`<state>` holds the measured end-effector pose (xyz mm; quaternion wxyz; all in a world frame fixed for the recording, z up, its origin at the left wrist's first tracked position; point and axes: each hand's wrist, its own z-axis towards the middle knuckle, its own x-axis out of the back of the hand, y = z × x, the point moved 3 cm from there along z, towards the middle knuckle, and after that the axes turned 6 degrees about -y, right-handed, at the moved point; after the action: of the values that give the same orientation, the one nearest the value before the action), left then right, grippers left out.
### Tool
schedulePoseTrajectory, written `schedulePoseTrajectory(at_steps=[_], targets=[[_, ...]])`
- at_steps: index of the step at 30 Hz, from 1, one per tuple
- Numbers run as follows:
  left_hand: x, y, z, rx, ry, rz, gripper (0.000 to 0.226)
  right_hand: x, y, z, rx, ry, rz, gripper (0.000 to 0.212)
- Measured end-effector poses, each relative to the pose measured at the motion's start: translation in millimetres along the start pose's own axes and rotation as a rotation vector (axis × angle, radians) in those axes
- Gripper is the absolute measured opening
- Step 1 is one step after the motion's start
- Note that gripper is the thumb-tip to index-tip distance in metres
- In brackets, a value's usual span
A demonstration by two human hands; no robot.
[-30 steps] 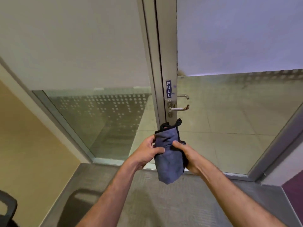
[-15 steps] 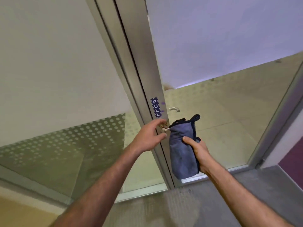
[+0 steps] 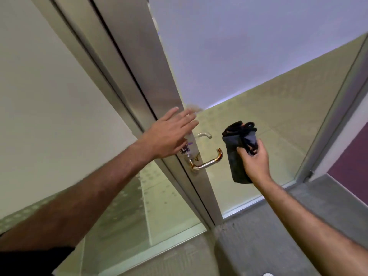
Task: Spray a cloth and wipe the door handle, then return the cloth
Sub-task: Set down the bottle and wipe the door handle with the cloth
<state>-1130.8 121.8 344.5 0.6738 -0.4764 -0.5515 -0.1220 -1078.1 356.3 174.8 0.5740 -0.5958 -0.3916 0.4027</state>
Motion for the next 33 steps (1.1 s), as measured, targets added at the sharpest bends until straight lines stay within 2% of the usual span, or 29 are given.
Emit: schedulePoseTrajectory(at_steps=[5, 9, 14, 19, 22, 26, 30, 33], targets=[[-6, -28, 11, 0.007, 0.018, 0.095, 0.068, -34, 11, 21, 0.079, -0.041, -0.235, 0.037], [-19, -41, 14, -0.075, 0.063, 0.198, 0.064, -62, 38, 26, 0.045, -0.104, -0.243, 0.050], [-30, -41, 17, -0.132, 0.102, 0.322, 0.068, -81, 56, 12, 0.048, -0.005, -0.250, 0.047], [-35, -39, 17, -0.151, 0.162, 0.341, 0.071, -107, 69, -3, 0.182, 0.155, -0.445, 0.050], [-37, -40, 17, -0.157, 0.172, 0.352, 0.074, -128, 81, -25, 0.127, 0.196, -0.469, 0.049], [-36, -40, 17, -0.169, 0.161, 0.345, 0.075, -145, 88, -43, 0.206, 0.225, -0.481, 0.051], [-34, -39, 17, -0.179, 0.169, 0.337, 0.073, -159, 94, -64, 0.266, 0.120, -0.462, 0.050], [-34, -38, 16, -0.189, 0.177, 0.322, 0.072, -142, 83, -69, 0.282, 0.050, -0.373, 0.041]])
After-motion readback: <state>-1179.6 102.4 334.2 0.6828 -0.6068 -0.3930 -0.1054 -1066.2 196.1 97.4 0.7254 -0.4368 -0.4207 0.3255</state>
